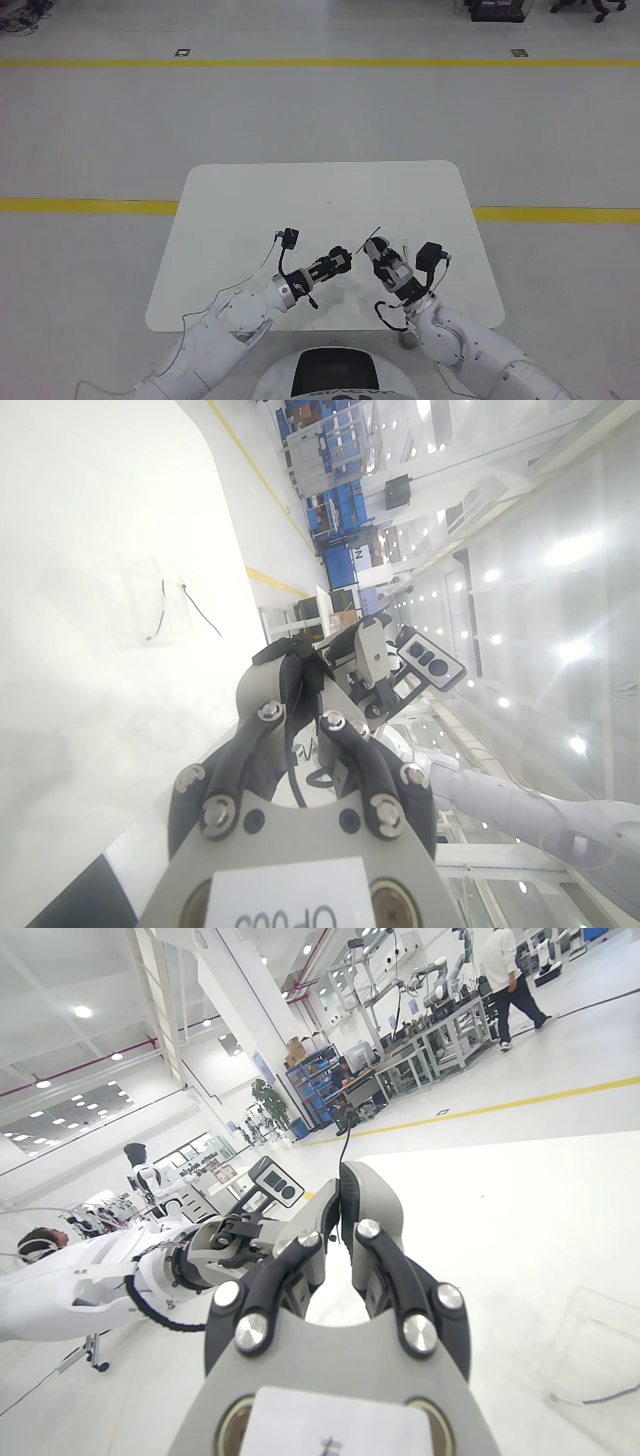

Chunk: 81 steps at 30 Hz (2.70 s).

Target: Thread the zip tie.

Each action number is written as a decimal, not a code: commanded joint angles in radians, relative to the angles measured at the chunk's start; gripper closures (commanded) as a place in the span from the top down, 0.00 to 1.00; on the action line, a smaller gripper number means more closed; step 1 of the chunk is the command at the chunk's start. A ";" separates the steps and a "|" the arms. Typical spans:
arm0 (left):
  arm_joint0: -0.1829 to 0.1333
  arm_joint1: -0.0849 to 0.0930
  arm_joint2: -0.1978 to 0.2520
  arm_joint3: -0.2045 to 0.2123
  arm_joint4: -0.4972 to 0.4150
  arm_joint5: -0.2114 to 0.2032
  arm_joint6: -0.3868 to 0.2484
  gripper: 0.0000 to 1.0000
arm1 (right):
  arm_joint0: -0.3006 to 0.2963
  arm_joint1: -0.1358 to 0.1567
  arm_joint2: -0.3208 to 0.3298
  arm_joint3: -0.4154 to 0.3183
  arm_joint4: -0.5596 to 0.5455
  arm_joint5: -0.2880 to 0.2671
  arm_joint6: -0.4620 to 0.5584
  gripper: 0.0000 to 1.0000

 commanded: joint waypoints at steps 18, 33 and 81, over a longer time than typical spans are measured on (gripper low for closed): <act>0.002 0.001 0.009 -0.008 0.069 0.000 0.023 0.00 | -0.003 0.006 0.001 -0.009 0.005 0.000 -0.006 0.00; 0.106 0.042 0.054 -0.065 0.499 0.000 0.413 0.00 | -0.053 0.063 0.013 -0.037 -0.062 0.000 -0.146 0.00; -0.017 0.057 0.239 -0.010 0.572 0.000 0.693 0.00 | 0.175 0.107 -0.162 -0.029 0.031 0.000 -0.018 0.00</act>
